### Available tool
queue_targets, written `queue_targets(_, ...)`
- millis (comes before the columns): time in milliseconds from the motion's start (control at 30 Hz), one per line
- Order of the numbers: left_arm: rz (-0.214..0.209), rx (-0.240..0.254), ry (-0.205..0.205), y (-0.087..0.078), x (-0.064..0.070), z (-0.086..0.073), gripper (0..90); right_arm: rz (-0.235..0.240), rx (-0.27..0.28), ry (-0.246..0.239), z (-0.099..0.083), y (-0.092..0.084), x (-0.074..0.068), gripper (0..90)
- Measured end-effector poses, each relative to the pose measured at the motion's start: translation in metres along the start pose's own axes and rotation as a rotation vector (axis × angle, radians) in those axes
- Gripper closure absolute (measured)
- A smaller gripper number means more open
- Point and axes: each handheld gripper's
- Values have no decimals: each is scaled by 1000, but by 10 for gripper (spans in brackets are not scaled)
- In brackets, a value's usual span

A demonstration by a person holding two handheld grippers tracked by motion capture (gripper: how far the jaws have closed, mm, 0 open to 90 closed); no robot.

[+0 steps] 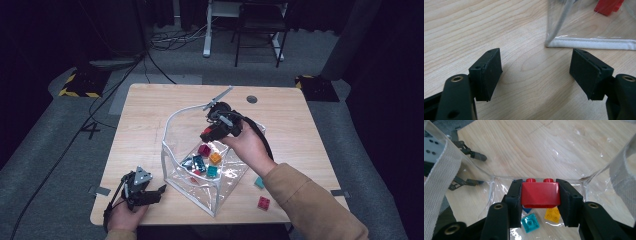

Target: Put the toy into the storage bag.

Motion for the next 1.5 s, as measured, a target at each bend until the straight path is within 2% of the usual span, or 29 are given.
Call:
queue_targets(100, -1, -3, 1, 0, 0, 0, 262, -3, -16, -3, -2, 3, -1, 585)
queue_targets(233, -1, -2, 1, 0, 0, 0, 262, 8, -9, -11, -4, 3, -4, 448)
queue_targets(267, -1, -2, 1, 0, 0, 0, 263, 8, -9, -11, -4, 3, -4, 448)
queue_targets(300, 0, 0, 0, 0, 0, 0, 263, 4, 12, -29, -4, 0, -8, 372)
queue_targets(333, 0, 0, 0, 0, 0, 0, 263, 4, 12, -29, -4, 0, -8, 372)
queue_targets(367, -1, -3, 1, 0, 0, 0, 263, 10, 46, -46, -4, -6, -11, 362)
queue_targets(400, -1, -3, 1, 0, 0, 0, 263, 10, 46, -46, -4, -6, -11, 362)
queue_targets(467, -1, -2, 1, 0, 0, 0, 263, 30, 91, -66, -7, -20, -16, 359)
queue_targets(533, -1, -3, 1, 0, 0, 0, 263, 33, 101, -69, -8, -23, -17, 359)
queue_targets(567, 0, 0, 0, 0, 0, 0, 263, 40, 122, -81, -12, -34, -21, 361)
queue_targets(600, 0, 0, 0, 0, 0, 0, 263, 40, 122, -81, -12, -34, -21, 361)
queue_targets(633, 0, -2, 1, 0, 0, 0, 263, 43, 145, -88, -17, -43, -25, 364)
queue_targets(700, 0, 0, 0, 0, 0, 0, 263, 45, 153, -91, -19, -47, -26, 366)
queue_targets(733, 0, 0, 0, 0, 0, 0, 263, 46, 170, -98, -25, -57, -29, 369)
queue_targets(833, 0, -2, 1, 0, 0, 0, 263, 42, 186, -101, -30, -64, -30, 373)
queue_targets(900, 0, 0, 0, 0, 0, 0, 263, 43, 213, -110, -42, -78, -32, 377)
queue_targets(1000, 1, 0, 0, 0, 0, 0, 263, 40, 234, -113, -51, -88, -32, 380)
queue_targets(1033, 1, 0, 0, 0, 0, 0, 263, 36, 252, -112, -60, -96, -31, 384)
queue_targets(1067, 1, 0, 0, 0, 0, 0, 263, 36, 252, -112, -60, -96, -31, 384)
queue_targets(1100, 1, 0, 0, 0, 0, 0, 264, 28, 263, -110, -68, -103, -30, 389)
queue_targets(1200, 1, -2, 1, 0, 0, 0, 264, 15, 268, -106, -78, -110, -28, 392)
queue_targets(1467, 4, -2, 1, 0, 0, 0, 264, 7, 289, -97, -102, -124, -26, 396)
queue_targets(1500, 5, -2, 1, 0, 0, 0, 264, 2, 293, -92, -111, -127, -26, 397)
Point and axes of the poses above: each handheld gripper's, and its own axes: y roughly forward along the jaws, z roughly out of its top, x roughly to its right, and after that the axes turned 8 degrees about z, right-handed
